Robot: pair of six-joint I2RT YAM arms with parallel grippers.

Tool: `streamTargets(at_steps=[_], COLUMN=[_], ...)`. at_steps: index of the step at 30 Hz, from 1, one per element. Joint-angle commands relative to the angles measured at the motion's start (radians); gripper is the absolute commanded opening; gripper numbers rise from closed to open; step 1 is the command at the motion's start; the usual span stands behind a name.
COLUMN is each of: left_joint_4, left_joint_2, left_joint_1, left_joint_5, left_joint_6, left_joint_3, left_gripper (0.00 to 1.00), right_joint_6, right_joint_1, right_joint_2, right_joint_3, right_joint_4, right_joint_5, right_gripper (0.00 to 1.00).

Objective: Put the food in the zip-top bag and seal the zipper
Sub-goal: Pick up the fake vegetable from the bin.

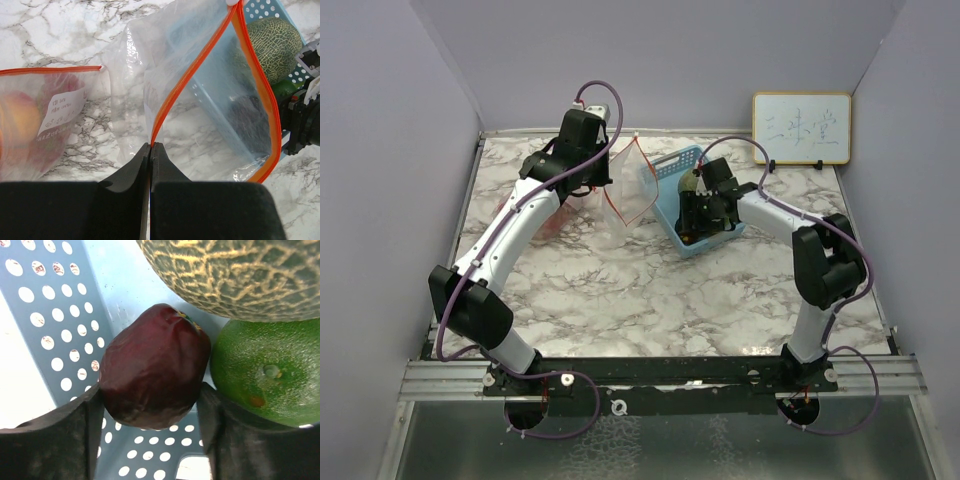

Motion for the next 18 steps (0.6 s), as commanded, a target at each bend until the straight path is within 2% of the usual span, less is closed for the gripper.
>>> streamTargets(at_steps=[1, 3, 7, 14, 18], left_joint_4=[0.023, 0.024, 0.023, 0.026, 0.029], left_joint_2=[0.006, 0.007, 0.009, 0.016, 0.023], left_joint_1=[-0.001, -0.002, -0.002, -0.003, -0.003], left_joint_5=[0.033, 0.034, 0.029, 0.036, 0.047], left_joint_6=[0.005, 0.004, 0.01, 0.008, 0.002], left_joint_3=[-0.011, -0.012, -0.015, -0.015, -0.009], left_gripper=[0.0, 0.0, 0.0, 0.0, 0.0], right_joint_6=[0.016, 0.011, -0.03, -0.092, -0.087], right_joint_1=[0.005, 0.005, 0.005, 0.005, 0.008], right_joint_2=[-0.008, -0.034, -0.111, -0.316, -0.358], right_joint_3=[0.002, 0.019, 0.079, 0.121, 0.169], right_joint_4=[0.034, 0.023, -0.023, 0.03, 0.092], right_joint_5=[0.033, 0.043, 0.004, -0.227, -0.379], right_gripper=[0.42, 0.36, 0.34, 0.34, 0.35])
